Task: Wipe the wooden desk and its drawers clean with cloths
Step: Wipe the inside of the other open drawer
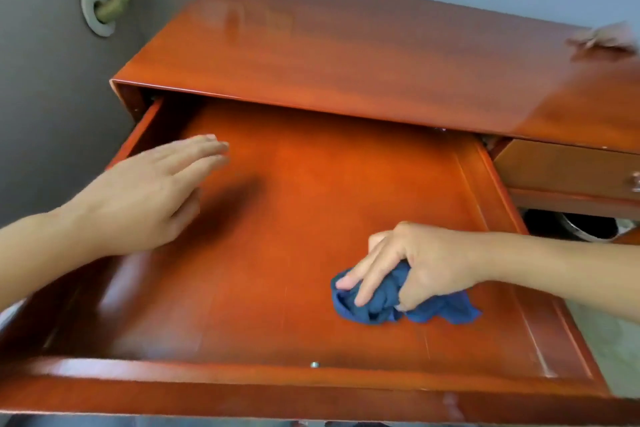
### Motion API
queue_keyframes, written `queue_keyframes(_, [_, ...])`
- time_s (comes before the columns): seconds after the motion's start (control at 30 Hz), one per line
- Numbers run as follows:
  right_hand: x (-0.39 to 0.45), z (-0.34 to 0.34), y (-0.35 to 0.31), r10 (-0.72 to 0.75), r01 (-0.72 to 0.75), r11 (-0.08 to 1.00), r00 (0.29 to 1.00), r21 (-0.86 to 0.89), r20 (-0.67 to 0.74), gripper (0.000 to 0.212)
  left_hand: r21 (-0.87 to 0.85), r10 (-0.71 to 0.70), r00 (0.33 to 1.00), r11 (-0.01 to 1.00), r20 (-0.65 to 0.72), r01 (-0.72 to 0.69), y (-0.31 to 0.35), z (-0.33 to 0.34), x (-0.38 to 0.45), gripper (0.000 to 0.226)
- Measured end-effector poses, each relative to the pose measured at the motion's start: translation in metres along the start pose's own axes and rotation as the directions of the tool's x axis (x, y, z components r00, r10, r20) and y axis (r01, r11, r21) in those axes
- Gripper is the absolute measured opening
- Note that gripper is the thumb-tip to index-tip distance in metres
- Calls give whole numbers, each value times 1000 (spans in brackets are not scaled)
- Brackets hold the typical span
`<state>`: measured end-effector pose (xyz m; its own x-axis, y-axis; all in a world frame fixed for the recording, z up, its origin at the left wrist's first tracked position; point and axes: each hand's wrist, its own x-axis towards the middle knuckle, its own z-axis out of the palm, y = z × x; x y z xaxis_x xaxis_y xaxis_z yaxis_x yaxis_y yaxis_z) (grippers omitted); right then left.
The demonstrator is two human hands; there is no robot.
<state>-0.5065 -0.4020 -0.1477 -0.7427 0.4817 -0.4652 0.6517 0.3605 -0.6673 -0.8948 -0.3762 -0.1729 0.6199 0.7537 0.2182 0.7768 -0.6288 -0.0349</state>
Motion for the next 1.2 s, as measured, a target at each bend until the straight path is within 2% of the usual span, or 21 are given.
queue_keyframes(0.03, [-18,-13,18,87,-86,996,988,14,-125,54,-36,58,997,998,60,-56,13,6,14,55])
queue_keyframes(0.1, [-43,-37,62,173,-250,960,881,-125,-441,47,-89,147,976,987,163,-133,44,21,45,58])
queue_keyframes(0.13, [-48,-46,80,167,-380,875,818,-300,-551,43,-108,176,962,982,207,-156,60,28,62,62])
queue_keyframes(0.17, [-46,-50,93,153,-514,724,770,-459,-620,39,-123,174,950,981,259,-147,76,33,78,67])
queue_keyframes(0.2, [-41,-48,102,142,-602,583,737,-545,-661,40,-134,142,936,986,322,-103,90,38,92,70])
queue_keyframes(0.23, [-33,-43,106,148,-646,494,722,-582,-676,47,-144,102,919,988,381,-50,103,43,104,71])
queue_keyframes(0.3, [-28,-29,95,173,-636,442,752,-633,-636,57,-126,52,891,992,450,5,122,52,117,71])
queue_keyframes(0.37, [-46,-15,81,136,-506,533,842,-678,-522,47,-72,35,895,997,445,-3,127,60,120,73])
queue_keyframes(0.4, [-62,-10,73,171,-458,602,874,-654,-455,45,-66,30,897,998,441,-1,126,62,120,74])
queue_keyframes(0.5, [-112,0,48,375,-422,801,906,-424,-195,63,-57,20,905,998,425,4,122,63,122,73])
queue_keyframes(0.57, [-122,-7,44,370,-395,814,918,-426,-144,65,-55,16,909,998,417,7,121,63,125,74])
queue_keyframes(0.63, [-109,-20,51,327,-404,707,915,-580,-238,55,-53,11,912,999,409,11,122,63,127,75])
queue_keyframes(0.7, [-78,-33,66,202,-453,462,891,-763,-406,25,-46,7,912,999,410,13,121,63,128,77])
queue_keyframes(0.77, [-48,-47,78,198,-570,220,821,-792,-535,24,-36,8,913,999,407,8,120,62,127,77])
queue_keyframes(0.83, [-28,-60,82,230,-644,98,756,-759,-612,17,-40,14,916,999,402,2,118,63,128,76])
queue_keyframes(0.9, [-22,-67,76,252,-656,34,736,-754,-629,10,-50,16,919,999,394,3,113,62,130,74])
queue_keyframes(0.97, [-30,-64,70,248,-609,54,776,-791,-580,16,-53,16,921,999,390,4,108,63,134,74])
queue_keyframes(1.07, [-66,-39,43,342,-493,252,850,-833,-400,25,-66,18,925,998,379,8,104,66,139,73])
queue_keyframes(1.13, [-97,-26,23,412,-398,425,885,-813,-218,20,-61,16,926,998,377,8,104,67,141,72])
queue_keyframes(1.17, [-108,-22,19,447,-392,477,879,-787,-168,15,-56,10,926,998,378,12,105,67,141,72])
queue_keyframes(1.2, [-115,-18,20,477,-417,481,862,-772,-169,13,-51,3,925,999,381,18,106,67,141,72])
